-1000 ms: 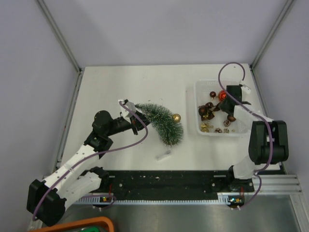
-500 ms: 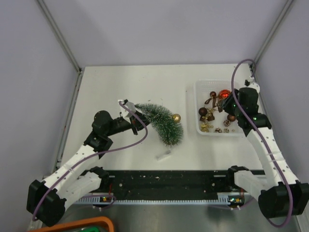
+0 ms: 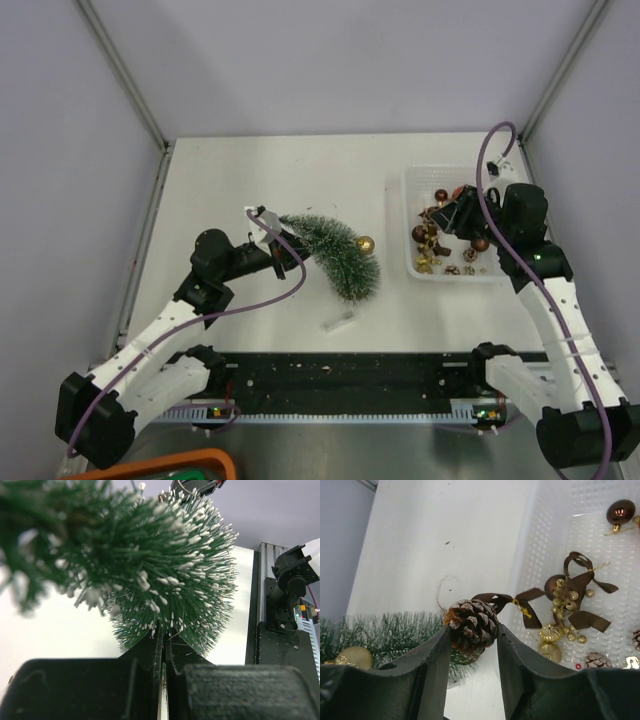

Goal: Decorate the small christmas tree

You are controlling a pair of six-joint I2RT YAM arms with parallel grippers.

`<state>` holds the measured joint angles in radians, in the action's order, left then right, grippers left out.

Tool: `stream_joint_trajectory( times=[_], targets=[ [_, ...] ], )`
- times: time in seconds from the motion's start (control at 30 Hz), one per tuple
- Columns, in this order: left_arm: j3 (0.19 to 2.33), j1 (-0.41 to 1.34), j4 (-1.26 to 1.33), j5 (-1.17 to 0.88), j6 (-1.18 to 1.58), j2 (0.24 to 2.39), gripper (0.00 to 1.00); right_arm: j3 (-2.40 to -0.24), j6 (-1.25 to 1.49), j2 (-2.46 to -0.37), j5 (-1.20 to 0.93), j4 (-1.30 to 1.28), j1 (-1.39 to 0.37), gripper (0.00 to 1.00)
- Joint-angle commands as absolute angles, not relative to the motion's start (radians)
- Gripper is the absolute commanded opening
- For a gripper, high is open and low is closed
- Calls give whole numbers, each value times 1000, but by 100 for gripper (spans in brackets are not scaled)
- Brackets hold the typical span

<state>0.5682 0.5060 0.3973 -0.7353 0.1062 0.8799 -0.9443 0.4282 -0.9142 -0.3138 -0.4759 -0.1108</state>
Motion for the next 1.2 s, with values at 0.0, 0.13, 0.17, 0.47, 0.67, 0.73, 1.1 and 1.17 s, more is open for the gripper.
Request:
stream_joint_trajectory(
  times=[0.0, 0.13, 0.17, 0.47, 0.67, 0.73, 1.1, 1.17],
  targets=[
    [580, 511, 374, -756, 118, 888, 0, -947, 417, -899, -384, -423, -123, 43],
    [577, 511, 374, -756, 117, 885, 0, -899, 399, -934, -305, -483, -123, 42],
    [575, 511, 373, -755, 117, 884, 0, -879, 403, -914, -289, -463, -123, 42],
    [574, 509, 376, -753, 117, 885, 0, -871, 428, -962, -20, -589, -123, 42],
    [575, 511, 376, -750, 114, 884, 0, -833, 478, -1025, 127, -586, -123, 43],
    [575, 511, 376, -750, 117, 885, 0, -816, 503, -1038, 175, -531, -123, 44],
    [560, 508, 377, -746, 120, 874, 0, -1116, 512, -1627, 235, -90, -124, 42],
    [555, 509, 377, -747, 121, 871, 0, -1187, 520, -1727, 241, -86, -124, 42]
  ],
)
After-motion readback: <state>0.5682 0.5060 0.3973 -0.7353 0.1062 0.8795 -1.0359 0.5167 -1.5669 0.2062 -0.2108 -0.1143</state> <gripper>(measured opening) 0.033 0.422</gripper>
